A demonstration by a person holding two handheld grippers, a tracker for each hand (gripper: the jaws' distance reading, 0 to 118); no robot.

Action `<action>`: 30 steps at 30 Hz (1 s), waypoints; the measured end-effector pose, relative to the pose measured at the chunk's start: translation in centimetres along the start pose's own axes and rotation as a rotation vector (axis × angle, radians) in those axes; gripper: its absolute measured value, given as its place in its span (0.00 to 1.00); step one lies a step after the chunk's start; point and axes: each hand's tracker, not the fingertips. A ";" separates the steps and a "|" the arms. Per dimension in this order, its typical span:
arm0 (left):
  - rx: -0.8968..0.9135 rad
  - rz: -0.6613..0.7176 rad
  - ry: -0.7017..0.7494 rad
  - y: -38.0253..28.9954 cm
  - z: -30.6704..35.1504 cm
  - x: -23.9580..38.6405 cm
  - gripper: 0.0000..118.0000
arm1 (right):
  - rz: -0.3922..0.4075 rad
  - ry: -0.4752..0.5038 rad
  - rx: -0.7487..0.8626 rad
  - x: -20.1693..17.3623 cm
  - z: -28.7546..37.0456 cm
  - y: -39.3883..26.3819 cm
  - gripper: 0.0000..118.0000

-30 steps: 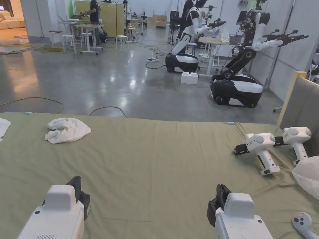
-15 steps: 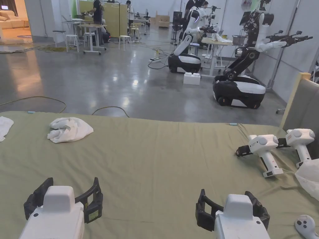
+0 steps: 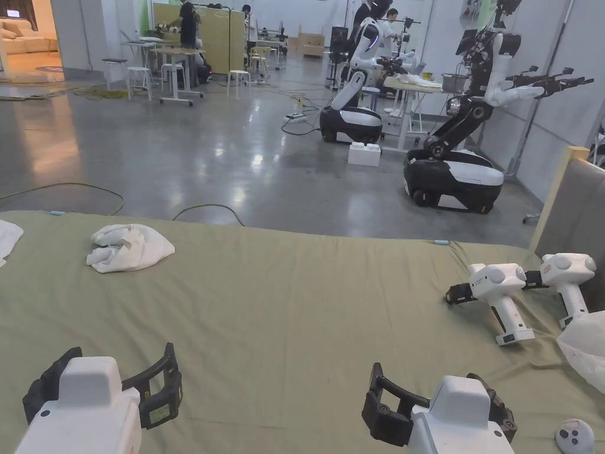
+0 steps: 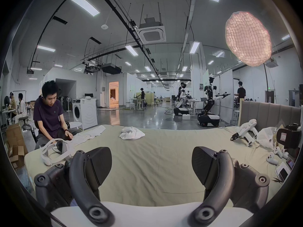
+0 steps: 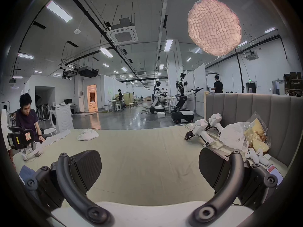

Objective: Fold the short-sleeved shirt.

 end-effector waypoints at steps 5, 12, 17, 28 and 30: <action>0.002 0.005 -0.012 0.0 0.0 -0.2 0.86 | 0.001 -0.068 -0.064 -0.5 -1.2 -0.1 0.99; -0.007 -0.014 -0.028 0.1 -0.1 -0.1 0.86 | -0.070 -0.049 -0.128 -0.7 -1.7 0.2 0.98; -0.011 -0.013 -0.038 0.1 -0.2 0.1 0.86 | -0.150 -0.067 -0.213 -0.8 -2.3 1.2 0.98; -0.012 -0.021 -0.039 -0.3 -0.7 0.4 0.92 | -0.117 -0.070 -0.264 -1.6 -2.4 1.7 0.98; -0.010 -0.021 -0.022 -0.3 -0.7 0.3 0.92 | -0.113 -0.068 -0.266 -1.6 -2.4 1.7 0.98</action>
